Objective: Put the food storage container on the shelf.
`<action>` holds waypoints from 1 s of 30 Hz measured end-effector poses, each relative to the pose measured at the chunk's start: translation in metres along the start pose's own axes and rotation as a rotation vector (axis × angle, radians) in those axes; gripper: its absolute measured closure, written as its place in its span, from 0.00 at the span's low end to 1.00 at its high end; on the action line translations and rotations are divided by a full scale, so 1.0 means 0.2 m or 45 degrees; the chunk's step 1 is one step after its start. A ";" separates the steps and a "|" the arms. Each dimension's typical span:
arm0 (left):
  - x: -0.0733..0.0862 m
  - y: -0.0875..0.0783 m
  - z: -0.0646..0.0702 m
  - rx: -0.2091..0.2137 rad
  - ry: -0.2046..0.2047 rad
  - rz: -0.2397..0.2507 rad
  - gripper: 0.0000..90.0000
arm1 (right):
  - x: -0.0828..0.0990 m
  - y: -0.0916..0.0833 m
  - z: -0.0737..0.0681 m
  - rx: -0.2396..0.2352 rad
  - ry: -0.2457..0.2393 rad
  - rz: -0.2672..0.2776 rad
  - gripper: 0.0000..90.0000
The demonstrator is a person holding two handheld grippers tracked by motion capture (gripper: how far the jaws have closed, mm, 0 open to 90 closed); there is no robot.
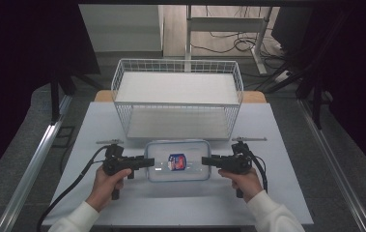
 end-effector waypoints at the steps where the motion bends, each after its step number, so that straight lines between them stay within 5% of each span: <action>1: -0.02 0.00 -0.02 0.000 0.003 -0.001 0.55 | -0.04 0.03 0.02 0.005 -0.001 0.005 0.58; 16: -0.26 0.07 -0.26 0.002 0.017 0.023 0.55 | -0.25 0.20 0.16 0.019 -0.004 0.059 0.58; 30: -0.26 0.16 -0.35 -0.004 -0.038 0.046 0.55 | -0.26 0.26 0.29 0.022 0.076 0.053 0.57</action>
Point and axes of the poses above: each handheld gripper's, and its own axes: y roughly forward along the jaws, x roughly out of its underside, z roughly to its right, the point moved 4 cm from there along y, roughly forward along the jaws, and after that the axes turned 5 degrees about x, right-handed, at the moved point
